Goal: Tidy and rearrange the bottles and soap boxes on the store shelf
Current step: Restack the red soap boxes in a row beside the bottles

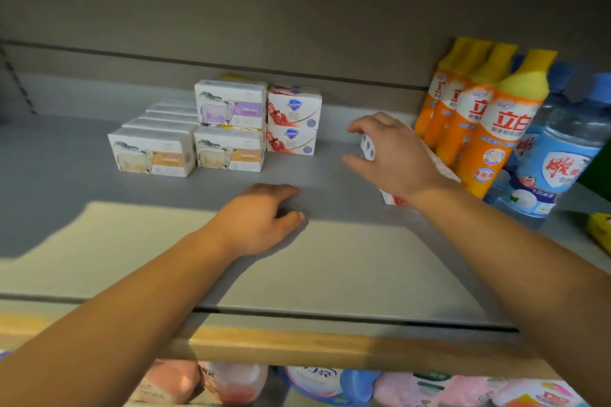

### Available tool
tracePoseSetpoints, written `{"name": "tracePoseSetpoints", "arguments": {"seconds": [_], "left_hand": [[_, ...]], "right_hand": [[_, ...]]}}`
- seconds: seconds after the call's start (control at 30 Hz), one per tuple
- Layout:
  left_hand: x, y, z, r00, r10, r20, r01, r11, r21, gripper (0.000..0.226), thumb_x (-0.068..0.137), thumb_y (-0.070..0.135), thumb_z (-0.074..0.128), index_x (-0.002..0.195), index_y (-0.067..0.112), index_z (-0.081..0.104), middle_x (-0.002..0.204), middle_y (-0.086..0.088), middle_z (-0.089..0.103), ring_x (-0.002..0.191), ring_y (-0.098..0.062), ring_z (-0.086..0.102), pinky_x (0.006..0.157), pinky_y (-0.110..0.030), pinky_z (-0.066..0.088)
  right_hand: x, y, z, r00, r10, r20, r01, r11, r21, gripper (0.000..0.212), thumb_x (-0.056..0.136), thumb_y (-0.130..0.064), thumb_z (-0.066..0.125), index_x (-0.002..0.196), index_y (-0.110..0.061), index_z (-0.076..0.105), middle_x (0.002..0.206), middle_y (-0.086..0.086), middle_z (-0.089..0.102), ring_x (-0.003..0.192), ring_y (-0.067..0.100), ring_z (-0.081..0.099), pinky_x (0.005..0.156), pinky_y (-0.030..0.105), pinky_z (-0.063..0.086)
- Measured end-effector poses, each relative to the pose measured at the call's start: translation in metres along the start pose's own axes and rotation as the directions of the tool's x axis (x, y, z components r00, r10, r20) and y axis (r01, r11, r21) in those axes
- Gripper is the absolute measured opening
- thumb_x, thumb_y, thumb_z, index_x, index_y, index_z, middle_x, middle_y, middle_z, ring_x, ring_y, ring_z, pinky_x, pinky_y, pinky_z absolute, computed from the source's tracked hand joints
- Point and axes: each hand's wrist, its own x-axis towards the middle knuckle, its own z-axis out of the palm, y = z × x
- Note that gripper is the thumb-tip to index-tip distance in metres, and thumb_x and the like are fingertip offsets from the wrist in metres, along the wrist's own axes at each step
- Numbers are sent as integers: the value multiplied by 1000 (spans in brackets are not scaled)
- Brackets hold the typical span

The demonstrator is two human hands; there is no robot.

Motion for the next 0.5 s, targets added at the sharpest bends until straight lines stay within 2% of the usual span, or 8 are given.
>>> {"name": "tracePoseSetpoints", "arguments": {"seconds": [0.07,0.13,0.2,0.27,0.33,0.5], "left_hand": [[1,-3,0,999,-36,-32,34,998,-59,44,89,37,59,131,25,55,122,0,65,112,-18,56,82,-18,37],[4,-6,0,994,-82,-73,67,979,-194,43,86,31,63,128,26,57,120,3,66,108,-14,59,85,-15,38],[7,-9,-1,983,-139,-119,91,936,-339,42,83,26,66,124,26,59,117,4,66,104,-12,62,94,-20,43],[9,-11,-1,972,-187,-144,112,903,-416,39,83,24,67,121,26,60,113,5,66,100,-12,63,96,-26,45],[11,-13,0,967,-209,-149,123,887,-446,37,83,23,66,120,25,61,111,5,66,97,-13,63,95,-28,46],[12,-14,-1,971,-197,-138,123,899,-421,35,88,20,60,122,23,60,115,5,66,99,-14,62,93,-23,43]], "right_hand": [[28,-12,17,1000,15,-7,-14,996,83,54,82,-40,71,129,-20,56,127,6,56,117,26,54,95,35,44],[56,-18,33,998,55,-28,-51,991,125,60,82,-38,72,135,-20,52,131,7,53,120,26,52,97,33,43],[83,-20,46,994,98,-49,-91,988,125,66,82,-38,72,140,-20,47,135,8,49,122,27,50,99,35,43],[103,-20,57,992,123,-41,-120,991,65,69,83,-40,71,143,-20,43,138,10,47,124,31,47,100,39,42],[114,-20,67,992,120,-24,-121,993,-9,66,84,-40,70,142,-21,44,137,11,49,121,32,46,98,41,43],[114,-26,80,986,91,-136,-100,993,-59,58,81,-27,74,131,-17,46,128,8,55,116,26,48,90,35,43]]}}
